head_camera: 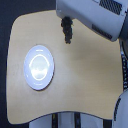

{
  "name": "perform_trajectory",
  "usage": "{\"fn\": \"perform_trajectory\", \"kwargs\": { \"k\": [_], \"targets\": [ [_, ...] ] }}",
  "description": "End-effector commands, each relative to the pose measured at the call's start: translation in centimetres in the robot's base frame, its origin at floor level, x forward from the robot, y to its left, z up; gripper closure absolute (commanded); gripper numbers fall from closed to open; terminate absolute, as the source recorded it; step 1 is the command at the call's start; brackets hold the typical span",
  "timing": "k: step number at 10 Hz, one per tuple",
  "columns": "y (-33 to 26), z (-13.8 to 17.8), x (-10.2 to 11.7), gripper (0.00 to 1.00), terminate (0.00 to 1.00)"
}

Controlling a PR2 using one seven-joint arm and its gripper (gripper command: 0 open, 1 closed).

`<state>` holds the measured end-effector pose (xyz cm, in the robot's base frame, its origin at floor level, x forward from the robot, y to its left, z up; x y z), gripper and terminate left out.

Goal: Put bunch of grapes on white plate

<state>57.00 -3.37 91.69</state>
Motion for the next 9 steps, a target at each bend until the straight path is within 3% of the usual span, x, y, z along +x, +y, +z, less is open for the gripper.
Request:
{"fn": "perform_trajectory", "kwargs": {
  "k": [1, 4, 9],
  "targets": [
    [10.2, -0.6, -6.4, 1.00, 0.00],
    [15.8, -2.1, -9.7, 1.00, 0.00],
    [18.7, -4.5, -12.6, 1.00, 0.00]
  ]
}}
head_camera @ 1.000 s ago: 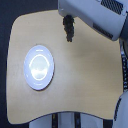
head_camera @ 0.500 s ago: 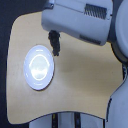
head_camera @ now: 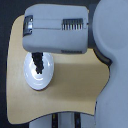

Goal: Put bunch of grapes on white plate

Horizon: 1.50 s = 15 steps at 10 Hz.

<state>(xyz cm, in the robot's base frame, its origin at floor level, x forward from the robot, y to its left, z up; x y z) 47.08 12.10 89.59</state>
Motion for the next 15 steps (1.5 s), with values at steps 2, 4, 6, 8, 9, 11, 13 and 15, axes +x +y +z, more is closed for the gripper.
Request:
{"fn": "perform_trajectory", "kwargs": {
  "k": [2, 4, 6, 8, 9, 11, 13, 15],
  "targets": [
    [3.3, -4.3, -3.9, 1.00, 0.00],
    [4.0, -6.3, -5.2, 1.00, 0.00],
    [4.3, -7.4, -4.9, 1.00, 0.00],
    [4.5, -8.3, -4.3, 1.00, 0.00],
    [4.3, -8.4, -4.0, 1.00, 0.00],
    [4.0, -8.8, -3.3, 1.00, 0.00],
    [3.8, -9.2, -2.9, 1.00, 0.00],
    [3.8, -9.6, -2.5, 1.00, 0.00]
  ]
}}
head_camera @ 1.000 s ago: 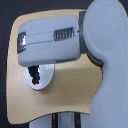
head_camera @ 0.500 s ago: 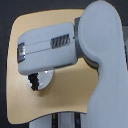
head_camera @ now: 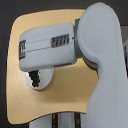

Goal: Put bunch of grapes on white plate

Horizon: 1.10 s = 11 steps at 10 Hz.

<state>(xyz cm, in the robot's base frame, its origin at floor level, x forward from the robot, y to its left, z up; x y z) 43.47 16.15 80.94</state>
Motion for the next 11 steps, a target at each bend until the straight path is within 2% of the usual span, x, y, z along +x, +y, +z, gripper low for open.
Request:
{"fn": "perform_trajectory", "kwargs": {
  "k": [1, 8, 9, 11],
  "targets": [
    [0.11, -1.17, 0.92, 1.00, 0.00],
    [-0.41, -1.35, 1.50, 1.00, 0.00],
    [-0.41, -1.32, 1.53, 0.00, 0.00],
    [-0.66, -1.14, 1.65, 0.00, 0.00]
  ]
}}
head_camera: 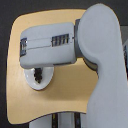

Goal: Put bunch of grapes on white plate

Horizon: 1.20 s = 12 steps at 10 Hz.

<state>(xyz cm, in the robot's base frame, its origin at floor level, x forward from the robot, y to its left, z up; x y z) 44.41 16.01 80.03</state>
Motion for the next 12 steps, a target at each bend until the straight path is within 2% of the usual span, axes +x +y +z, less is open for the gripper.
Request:
{"fn": "perform_trajectory", "kwargs": {
  "k": [1, 6, 9, 12],
  "targets": [
    [-0.6, 0.4, 1.0, 0.00, 0.00],
    [-3.5, 5.6, 3.2, 0.00, 0.00],
    [-5.0, 8.6, 5.6, 0.00, 0.00],
    [-7.1, 11.1, 7.2, 0.00, 0.00]
  ]
}}
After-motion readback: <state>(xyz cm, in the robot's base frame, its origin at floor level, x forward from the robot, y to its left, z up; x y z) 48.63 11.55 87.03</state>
